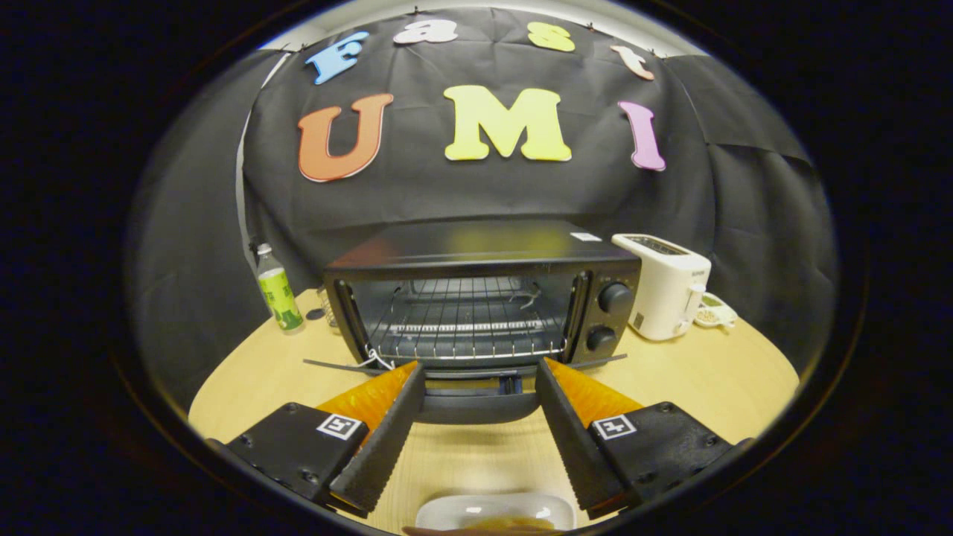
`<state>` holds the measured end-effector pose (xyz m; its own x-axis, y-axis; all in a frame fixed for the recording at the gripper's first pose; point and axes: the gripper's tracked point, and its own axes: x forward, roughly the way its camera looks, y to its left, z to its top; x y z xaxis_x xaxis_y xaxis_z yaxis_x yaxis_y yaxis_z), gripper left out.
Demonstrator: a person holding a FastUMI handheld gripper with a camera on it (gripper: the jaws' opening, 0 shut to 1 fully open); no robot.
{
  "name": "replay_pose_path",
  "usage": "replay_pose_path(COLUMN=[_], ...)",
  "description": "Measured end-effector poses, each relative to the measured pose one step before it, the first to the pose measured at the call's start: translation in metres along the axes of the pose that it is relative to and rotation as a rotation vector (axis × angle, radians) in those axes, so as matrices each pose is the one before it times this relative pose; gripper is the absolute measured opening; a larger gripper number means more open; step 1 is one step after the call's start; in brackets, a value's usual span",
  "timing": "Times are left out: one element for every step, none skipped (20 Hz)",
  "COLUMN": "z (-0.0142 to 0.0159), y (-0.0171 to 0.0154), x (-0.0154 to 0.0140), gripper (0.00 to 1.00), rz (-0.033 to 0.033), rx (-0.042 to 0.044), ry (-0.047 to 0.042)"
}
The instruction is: Open the toaster oven, put the food inside, and close the toaster oven door.
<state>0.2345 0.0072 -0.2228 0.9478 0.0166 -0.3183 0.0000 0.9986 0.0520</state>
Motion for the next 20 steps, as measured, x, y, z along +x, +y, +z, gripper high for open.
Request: replay_pose_path(z=[-0.00854,-0.00823,-0.00902,-0.00930,-0.01024,-0.00772,-0.00856,-0.00896,-0.00699,-0.00219,0.00094,0.00137,-0.00142,-0.00208,-0.00275,-0.00271,-0.00305,-0.00205,-0.00327,-0.00355], y=[-0.00058,-0.00043,-0.00024,0.00016,0.00036,0.00072,0.00085,0.00075,0.00056,-0.00239,0.00008,-0.00211,-0.00212,0.00045,0.00080,0.00000,-0.00027,-0.00130,-0.00104,-0.00172], x=[-0.00209,-0.00309,-0.00082,0.00068,-0.00063,-0.00020,0.00329,0.00214,0.00100,-0.00113,0.00013,-0.00153,-0.00606,-0.00840,-0.00941,-0.00723,-0.00680,-0.00749,-0.00803,-0.00708], gripper=[0.97,0.97,0.97,0.97,0.97,0.97,0.97,0.97,0.97,0.97,0.97,0.97,0.97,0.97,0.97,0.97,0.97,0.97,0.97,0.97], rz=[0.00016,-0.00338,-0.00332,-0.00189,-0.00204,-0.00177,-0.00091,0.00519,0.00742,-0.00683,0.00009,-0.00906,-0.00314,0.01233,0.01535,0.01121,0.00830,0.00350,-0.00005,-0.00335], rx=[0.00620,-0.00727,-0.00600,-0.00281,0.00011,-0.00384,-0.00671,-0.00077,0.00731,0.00899,0.00952,-0.00285,-0.00847,-0.00379,-0.00096,0.00270,-0.00346,-0.00172,-0.00208,-0.00774], ry=[0.02210,0.02685,0.02438,0.02182,0.02905,0.02214,0.02801,0.03186,0.01985,0.00611,-0.00583,-0.01378,-0.01007,-0.00956,-0.00592,-0.00594,-0.00528,-0.01170,-0.01568,-0.00953])
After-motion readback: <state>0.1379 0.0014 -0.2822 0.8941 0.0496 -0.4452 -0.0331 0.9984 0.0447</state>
